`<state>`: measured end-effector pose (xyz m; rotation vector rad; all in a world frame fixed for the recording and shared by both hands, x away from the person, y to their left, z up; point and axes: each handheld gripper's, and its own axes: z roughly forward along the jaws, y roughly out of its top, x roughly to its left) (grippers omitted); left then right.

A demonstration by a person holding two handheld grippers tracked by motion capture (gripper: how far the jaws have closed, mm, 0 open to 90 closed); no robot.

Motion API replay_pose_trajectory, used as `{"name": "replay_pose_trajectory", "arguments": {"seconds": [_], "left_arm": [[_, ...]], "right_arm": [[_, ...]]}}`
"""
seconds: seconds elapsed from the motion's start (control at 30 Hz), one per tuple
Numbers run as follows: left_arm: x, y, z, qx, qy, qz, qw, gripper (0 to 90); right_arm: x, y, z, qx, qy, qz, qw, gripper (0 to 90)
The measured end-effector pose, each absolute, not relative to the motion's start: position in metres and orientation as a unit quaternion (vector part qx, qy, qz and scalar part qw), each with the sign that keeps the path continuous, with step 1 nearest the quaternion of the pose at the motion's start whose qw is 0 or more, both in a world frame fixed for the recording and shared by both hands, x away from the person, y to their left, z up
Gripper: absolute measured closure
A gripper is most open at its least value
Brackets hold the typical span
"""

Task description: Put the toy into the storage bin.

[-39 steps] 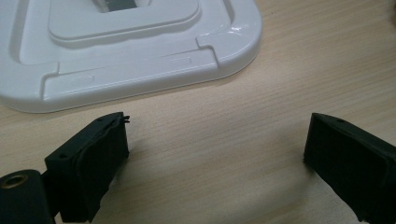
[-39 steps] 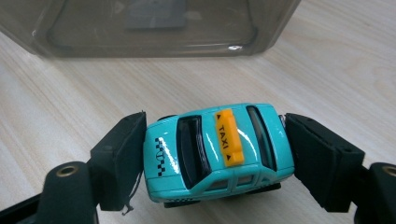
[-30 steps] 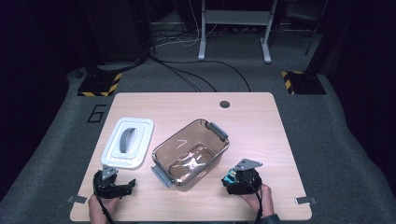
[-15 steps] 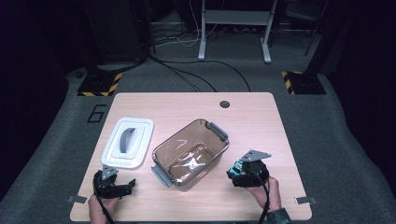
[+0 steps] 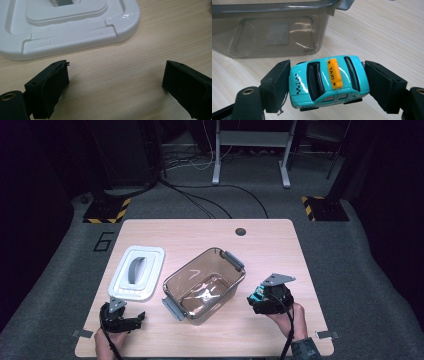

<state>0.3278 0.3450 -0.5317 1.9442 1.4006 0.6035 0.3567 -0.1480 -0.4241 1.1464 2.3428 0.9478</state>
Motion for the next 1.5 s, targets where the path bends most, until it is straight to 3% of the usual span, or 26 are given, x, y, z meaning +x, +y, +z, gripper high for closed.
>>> {"name": "replay_pose_trajectory", "arguments": {"seconds": [0.8,1.5], "left_arm": [[0.328,0.346,-0.531,0.746,0.533,0.23,0.326,6.1],[0.328,0.346,-0.531,0.746,0.533,0.23,0.326,6.2]], "right_arm": [[0.409,-0.166,-0.409,0.44,0.811,0.319,0.217,23.0],[0.432,-0.156,-0.369,0.437,0.808,0.319,0.236,23.0]]}}
